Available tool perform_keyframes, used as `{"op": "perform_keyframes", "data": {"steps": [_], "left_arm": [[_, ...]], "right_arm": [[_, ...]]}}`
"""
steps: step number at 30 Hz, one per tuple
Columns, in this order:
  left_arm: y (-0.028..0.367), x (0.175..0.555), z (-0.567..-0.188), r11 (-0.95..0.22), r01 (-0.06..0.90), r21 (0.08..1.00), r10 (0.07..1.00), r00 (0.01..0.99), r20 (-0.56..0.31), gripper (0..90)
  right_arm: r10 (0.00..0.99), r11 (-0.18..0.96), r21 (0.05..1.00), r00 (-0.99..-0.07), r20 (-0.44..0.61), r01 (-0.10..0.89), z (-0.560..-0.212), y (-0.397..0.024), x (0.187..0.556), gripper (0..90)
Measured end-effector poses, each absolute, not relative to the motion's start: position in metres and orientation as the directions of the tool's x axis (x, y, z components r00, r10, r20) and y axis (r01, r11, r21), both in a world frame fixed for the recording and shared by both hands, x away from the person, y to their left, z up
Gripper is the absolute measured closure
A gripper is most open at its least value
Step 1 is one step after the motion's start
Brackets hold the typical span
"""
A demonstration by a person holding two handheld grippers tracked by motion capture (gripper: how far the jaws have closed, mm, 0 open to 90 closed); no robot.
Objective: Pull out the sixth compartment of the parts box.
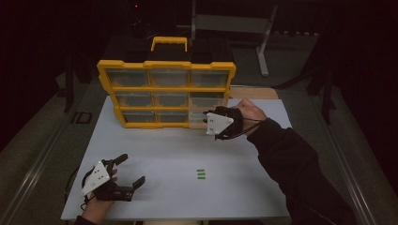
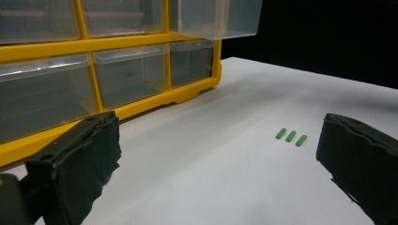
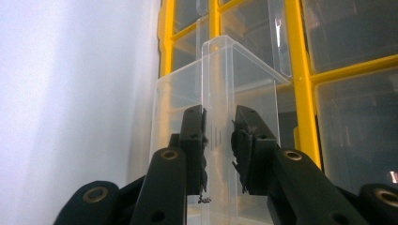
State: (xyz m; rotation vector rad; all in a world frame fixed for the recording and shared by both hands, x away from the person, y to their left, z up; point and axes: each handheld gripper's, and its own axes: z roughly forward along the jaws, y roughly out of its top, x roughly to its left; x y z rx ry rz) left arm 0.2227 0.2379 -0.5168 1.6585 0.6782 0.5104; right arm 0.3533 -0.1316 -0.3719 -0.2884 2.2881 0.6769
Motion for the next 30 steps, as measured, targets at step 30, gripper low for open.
{"op": "perform_keyframes", "data": {"steps": [30], "left_arm": [[0.238,0.222,-0.517,-0.120,0.155,0.981,0.680,0.732,-0.033,0.0]], "right_arm": [[0.007,0.825,0.409,-0.718,-0.696,-0.389,-0.378,-0.136,0.342,74.4]]}}
